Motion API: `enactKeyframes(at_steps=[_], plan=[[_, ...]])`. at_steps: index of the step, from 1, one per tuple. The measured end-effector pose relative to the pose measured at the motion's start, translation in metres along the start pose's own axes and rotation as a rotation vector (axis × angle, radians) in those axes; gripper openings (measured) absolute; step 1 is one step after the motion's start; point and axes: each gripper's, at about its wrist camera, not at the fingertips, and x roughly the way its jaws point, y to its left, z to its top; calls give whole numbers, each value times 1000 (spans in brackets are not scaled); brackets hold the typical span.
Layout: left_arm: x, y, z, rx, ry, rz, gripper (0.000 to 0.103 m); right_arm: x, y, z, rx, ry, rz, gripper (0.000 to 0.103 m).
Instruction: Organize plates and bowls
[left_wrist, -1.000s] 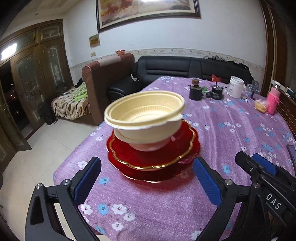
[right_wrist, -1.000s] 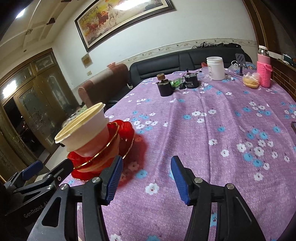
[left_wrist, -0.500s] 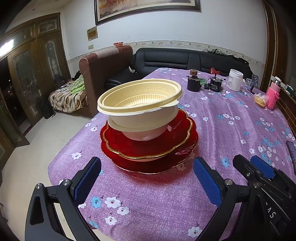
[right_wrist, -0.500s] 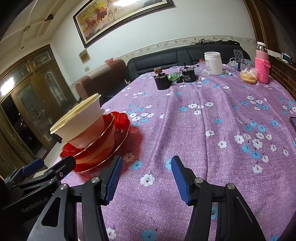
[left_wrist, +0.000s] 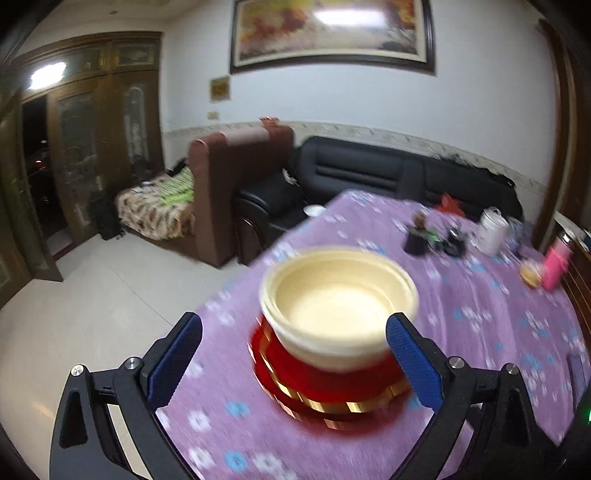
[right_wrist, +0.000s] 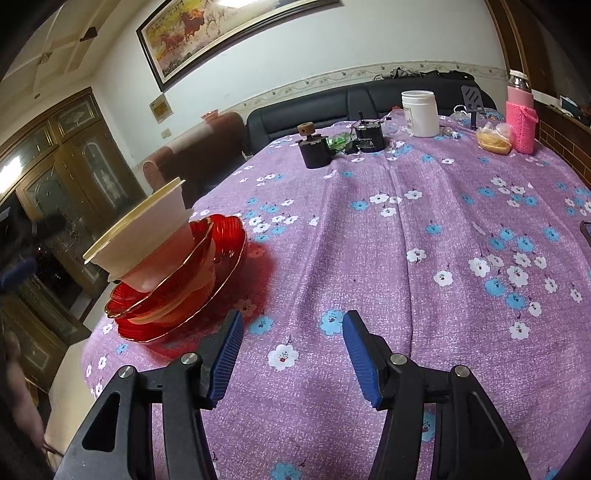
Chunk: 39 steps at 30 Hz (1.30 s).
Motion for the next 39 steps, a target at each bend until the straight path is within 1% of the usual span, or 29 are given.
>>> enactKeyframes(at_steps=[2, 5, 7, 12, 16, 21, 26, 32, 37, 39], plan=[[14, -5, 6, 40, 9, 51, 100, 2, 0, 0, -1, 6, 4, 60], [33, -11, 3, 71, 35, 98, 100, 2, 2, 0, -14, 6, 9, 60], [45, -15, -2, 80, 74, 95, 100, 2, 2, 0, -18, 4, 7, 60], [56, -23, -12, 116, 107, 91, 100, 6, -3, 1, 1, 13, 8, 61], [56, -27, -18, 128, 115, 79, 100, 8, -4, 1, 5, 19, 12, 61], [45, -20, -13, 102, 91, 63, 100, 8, -4, 1, 4, 18, 13, 61], [32, -3, -6, 54, 68, 48, 100, 10, -3, 0, 8, 22, 15, 61], [21, 17, -9, -4, 56, 39, 100, 8, 4, -1, -13, 18, 33, 61], [1, 24, -22, -21, -33, 51, 100, 7, 15, -4, -47, 15, 50, 61], [-5, 26, -31, -49, -55, 23, 101, 8, 21, -6, -65, 20, 56, 61]])
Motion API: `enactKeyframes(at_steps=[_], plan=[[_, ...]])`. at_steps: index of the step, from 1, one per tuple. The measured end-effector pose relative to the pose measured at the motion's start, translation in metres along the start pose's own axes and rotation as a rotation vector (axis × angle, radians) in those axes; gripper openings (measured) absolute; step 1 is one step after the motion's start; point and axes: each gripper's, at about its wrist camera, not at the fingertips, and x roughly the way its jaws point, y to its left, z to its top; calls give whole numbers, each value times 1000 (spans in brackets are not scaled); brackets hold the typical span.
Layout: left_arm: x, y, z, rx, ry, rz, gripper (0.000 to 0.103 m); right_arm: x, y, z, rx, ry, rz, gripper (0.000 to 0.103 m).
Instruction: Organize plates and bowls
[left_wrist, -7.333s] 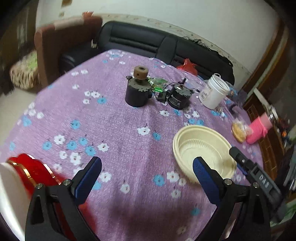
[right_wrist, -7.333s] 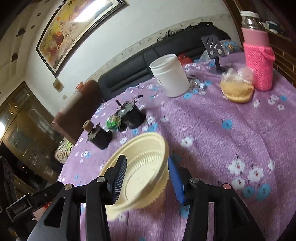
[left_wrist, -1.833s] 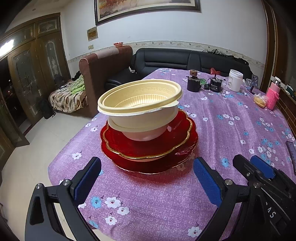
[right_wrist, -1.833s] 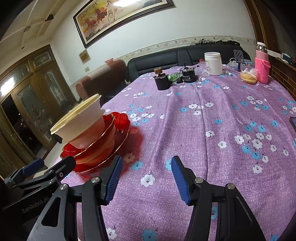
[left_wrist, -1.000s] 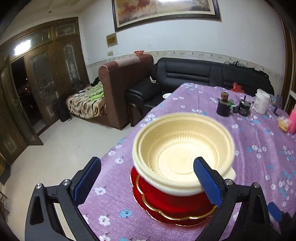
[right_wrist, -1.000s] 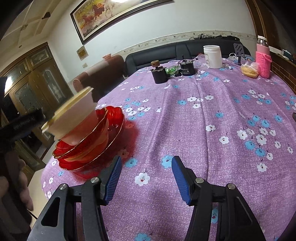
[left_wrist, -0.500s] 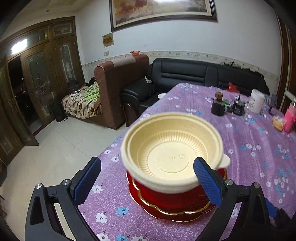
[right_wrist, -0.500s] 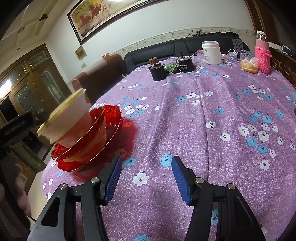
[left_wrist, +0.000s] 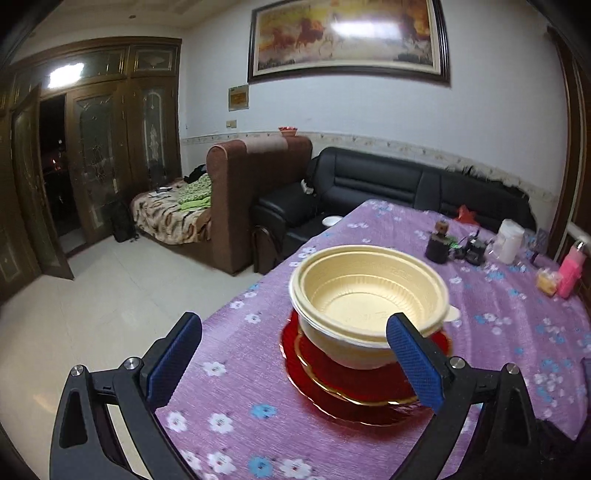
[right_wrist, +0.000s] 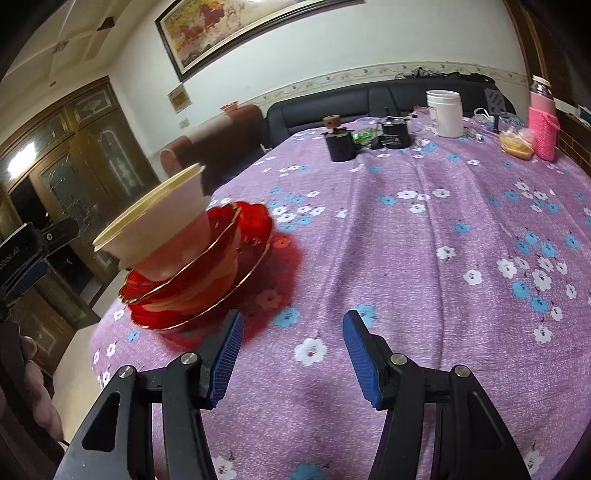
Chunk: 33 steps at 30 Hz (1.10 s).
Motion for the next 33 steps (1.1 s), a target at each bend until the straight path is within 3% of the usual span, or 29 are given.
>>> enactKeyframes(at_steps=[5, 11, 18, 33], plan=[[-1, -9, -18, -16, 13, -59, 103, 2, 16, -6, -47, 9, 10, 61], [12, -33, -40, 84, 98, -31, 103, 1, 27, -10, -86, 3, -9, 61], [28, -24, -57, 65, 188, -41, 103, 6, 29, -12, -79, 13, -31, 61], [44, -4, -66, 23, 250, -54, 103, 22, 45, -12, -103, 31, -68, 62]])
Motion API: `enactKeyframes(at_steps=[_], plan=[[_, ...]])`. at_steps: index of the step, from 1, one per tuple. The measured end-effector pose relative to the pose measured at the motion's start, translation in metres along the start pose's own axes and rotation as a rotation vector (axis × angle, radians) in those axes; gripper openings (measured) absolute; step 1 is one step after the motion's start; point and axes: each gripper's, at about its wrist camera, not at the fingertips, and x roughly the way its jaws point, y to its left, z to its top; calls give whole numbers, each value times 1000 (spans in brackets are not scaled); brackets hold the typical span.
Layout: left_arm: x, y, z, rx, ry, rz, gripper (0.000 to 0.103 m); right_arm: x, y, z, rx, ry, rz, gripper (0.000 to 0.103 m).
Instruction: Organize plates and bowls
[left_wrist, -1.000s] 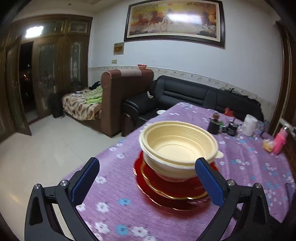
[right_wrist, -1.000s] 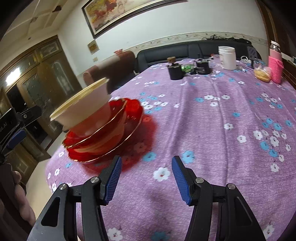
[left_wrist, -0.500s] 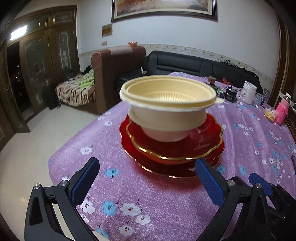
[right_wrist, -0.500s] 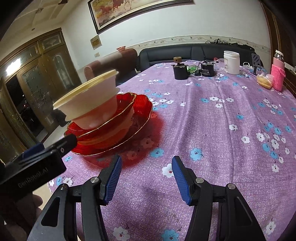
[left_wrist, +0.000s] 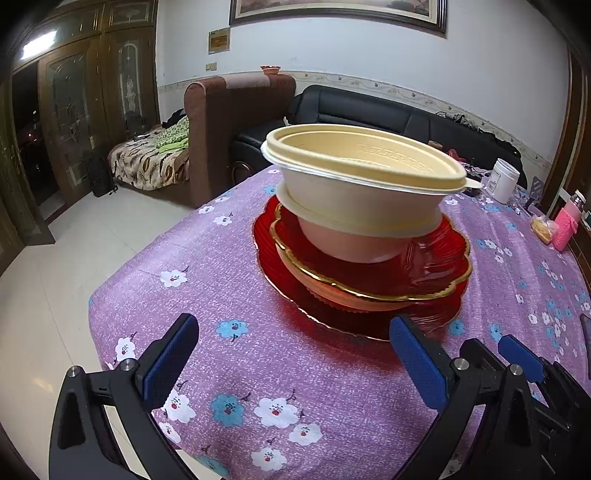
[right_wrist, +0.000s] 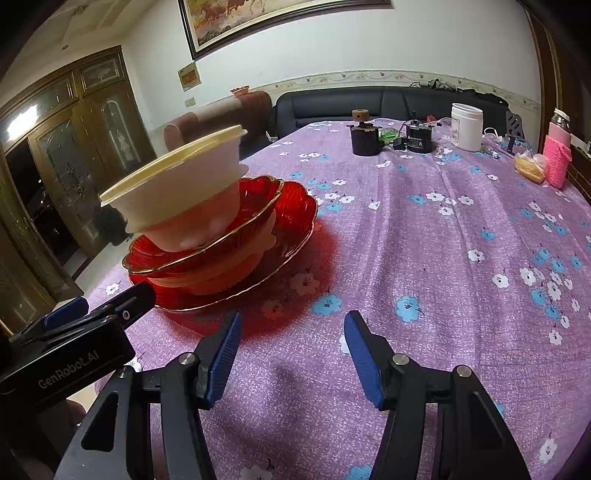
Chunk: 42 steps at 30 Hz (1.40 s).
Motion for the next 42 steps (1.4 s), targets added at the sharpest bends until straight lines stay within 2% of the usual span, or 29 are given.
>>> enactKeyframes(at_steps=[14, 42], plan=[[15, -1, 4, 14, 43, 12, 103, 6, 1, 3, 11, 1, -10, 62], [11, -14, 4, 37, 40, 18, 103, -2, -7, 7, 36, -24, -4, 63]])
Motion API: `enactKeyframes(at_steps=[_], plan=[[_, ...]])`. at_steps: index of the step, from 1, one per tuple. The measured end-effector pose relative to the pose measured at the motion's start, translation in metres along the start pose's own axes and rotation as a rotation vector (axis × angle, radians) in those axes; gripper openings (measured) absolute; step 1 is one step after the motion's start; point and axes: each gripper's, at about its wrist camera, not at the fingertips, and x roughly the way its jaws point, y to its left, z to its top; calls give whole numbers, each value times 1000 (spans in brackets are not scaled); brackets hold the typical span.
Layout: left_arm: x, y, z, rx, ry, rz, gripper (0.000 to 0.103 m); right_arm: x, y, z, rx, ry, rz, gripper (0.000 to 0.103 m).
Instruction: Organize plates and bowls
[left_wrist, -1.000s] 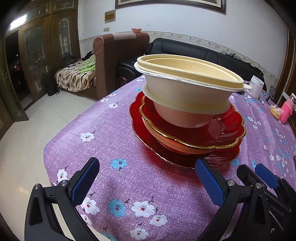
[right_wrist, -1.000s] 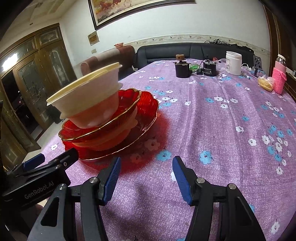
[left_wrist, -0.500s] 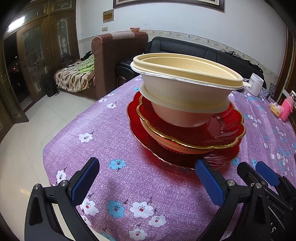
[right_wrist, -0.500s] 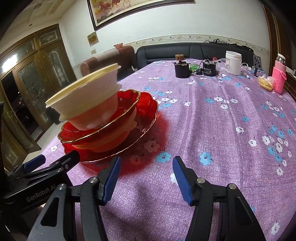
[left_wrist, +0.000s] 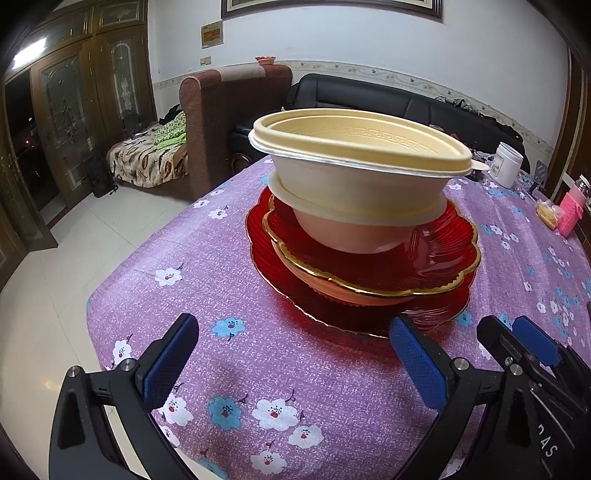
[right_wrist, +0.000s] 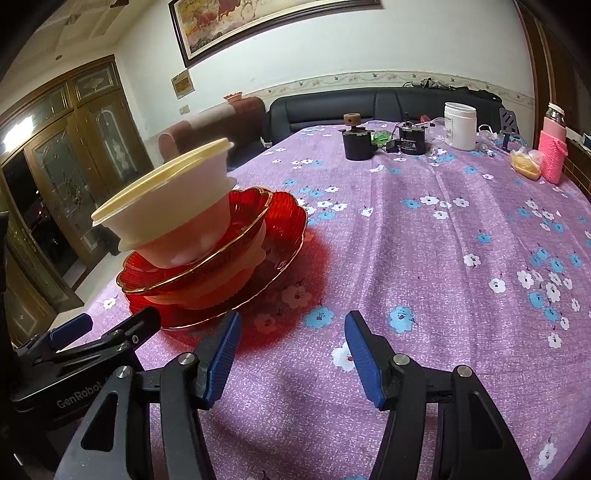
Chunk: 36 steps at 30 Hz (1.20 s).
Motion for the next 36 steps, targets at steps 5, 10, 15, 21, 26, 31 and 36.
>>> enactKeyframes(at_steps=[5, 10, 15, 21, 26, 31, 36], plan=[[-3, -3, 0, 7, -3, 2, 103, -3, -3, 0, 7, -10, 2, 63], [-14, -8, -2, 12, -50, 10, 103, -8, -7, 1, 16, -28, -1, 63], [-62, -1, -2, -37, -298, 68, 103, -15, -10, 4, 11, -50, -6, 63], [-74, -7, 8, 18, -294, 35, 103, -21, 2, 9, -40, -65, 32, 63], [-64, -3, 10, -9, -210, -8, 103, -24, 16, 13, -98, -69, 59, 65], [-59, -4, 11, -6, -178, 13, 103, -23, 22, 10, -125, -56, 80, 65], [-54, -8, 14, -11, -158, 12, 103, -22, 21, 8, -128, -47, 90, 65]])
